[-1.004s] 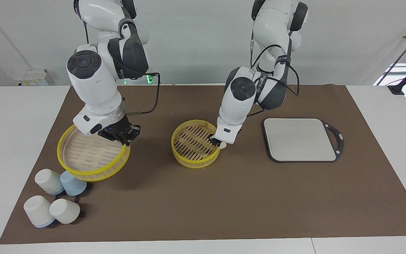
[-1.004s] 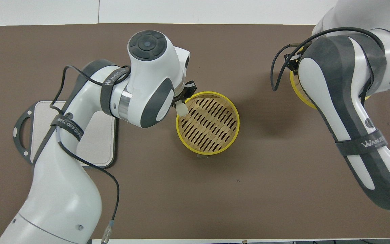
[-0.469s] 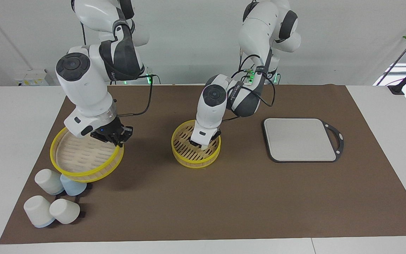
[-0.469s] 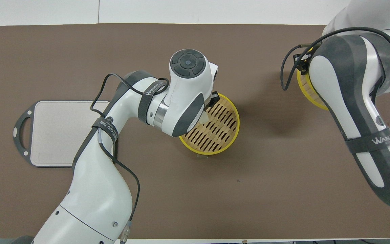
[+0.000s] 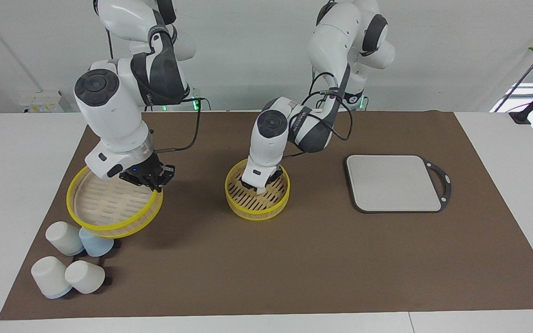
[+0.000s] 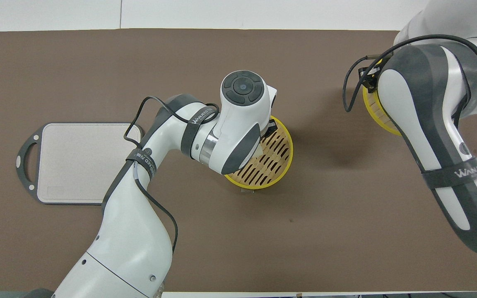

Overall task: Place bun in steamer
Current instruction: 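Lower the bun into the steamer and open the left gripper, then bring the lid over the steamer with the right gripper while the left gripper withdraws, then lower the lid onto the steamer with the right gripper while the left gripper retracts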

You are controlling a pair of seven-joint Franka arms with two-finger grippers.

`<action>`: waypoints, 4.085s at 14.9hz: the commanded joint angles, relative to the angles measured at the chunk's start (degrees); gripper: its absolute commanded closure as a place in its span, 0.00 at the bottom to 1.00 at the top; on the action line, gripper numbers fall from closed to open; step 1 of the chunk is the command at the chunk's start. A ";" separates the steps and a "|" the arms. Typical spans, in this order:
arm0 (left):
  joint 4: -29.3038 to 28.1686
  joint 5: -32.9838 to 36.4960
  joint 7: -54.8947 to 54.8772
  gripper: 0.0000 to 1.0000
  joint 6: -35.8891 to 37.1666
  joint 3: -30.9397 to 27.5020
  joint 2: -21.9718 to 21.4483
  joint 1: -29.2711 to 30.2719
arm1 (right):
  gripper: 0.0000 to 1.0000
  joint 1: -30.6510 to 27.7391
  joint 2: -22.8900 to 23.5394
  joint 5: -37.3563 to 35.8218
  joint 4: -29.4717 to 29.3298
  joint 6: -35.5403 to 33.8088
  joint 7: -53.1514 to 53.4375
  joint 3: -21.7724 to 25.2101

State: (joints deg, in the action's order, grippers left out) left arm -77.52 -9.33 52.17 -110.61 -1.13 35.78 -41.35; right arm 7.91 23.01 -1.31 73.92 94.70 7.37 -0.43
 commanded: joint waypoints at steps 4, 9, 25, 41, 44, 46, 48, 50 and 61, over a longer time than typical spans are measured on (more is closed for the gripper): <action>-2.28 -0.96 0.47 0.29 -0.22 -1.07 -0.18 -2.41 | 1.00 -1.06 -4.28 0.00 7.72 5.05 -0.78 -0.63; -2.11 -0.69 0.56 0.00 1.18 -1.51 -0.62 -2.68 | 1.00 -0.18 -4.20 0.00 7.55 5.41 1.67 -0.89; -3.69 2.30 -7.77 0.00 15.85 -10.47 -16.26 12.07 | 1.00 20.46 0.63 -0.44 2.99 7.78 30.65 -0.80; -11.25 3.34 -31.33 0.00 26.32 -10.56 -31.47 23.07 | 1.00 29.79 10.74 0.08 -2.73 14.37 47.82 -1.07; -11.25 4.32 -32.39 0.00 26.41 -10.56 -32.00 23.42 | 1.00 29.35 10.66 0.17 -1.51 16.38 47.82 -1.07; -11.60 4.32 -32.22 0.00 26.32 -10.56 -32.18 23.25 | 1.00 29.09 10.66 0.17 -0.71 17.35 47.74 -1.15; -12.82 4.32 -32.13 0.00 26.06 -10.65 -32.44 23.25 | 1.00 29.09 10.66 0.17 -0.10 17.71 47.74 -1.15; -12.92 4.23 -31.78 0.00 25.45 -10.56 -32.44 23.42 | 1.00 29.09 10.66 0.17 0.08 17.80 47.74 -1.15; -11.52 4.58 -41.98 0.00 26.49 2.18 -32.09 41.70 | 1.00 29.09 9.69 1.84 4.03 22.63 47.38 -1.15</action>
State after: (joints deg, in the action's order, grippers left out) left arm -88.24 -5.88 11.12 -84.71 -1.19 5.06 -1.81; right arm 37.57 34.09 -0.44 75.48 115.55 54.46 -1.08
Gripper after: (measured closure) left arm 0.000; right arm 0.912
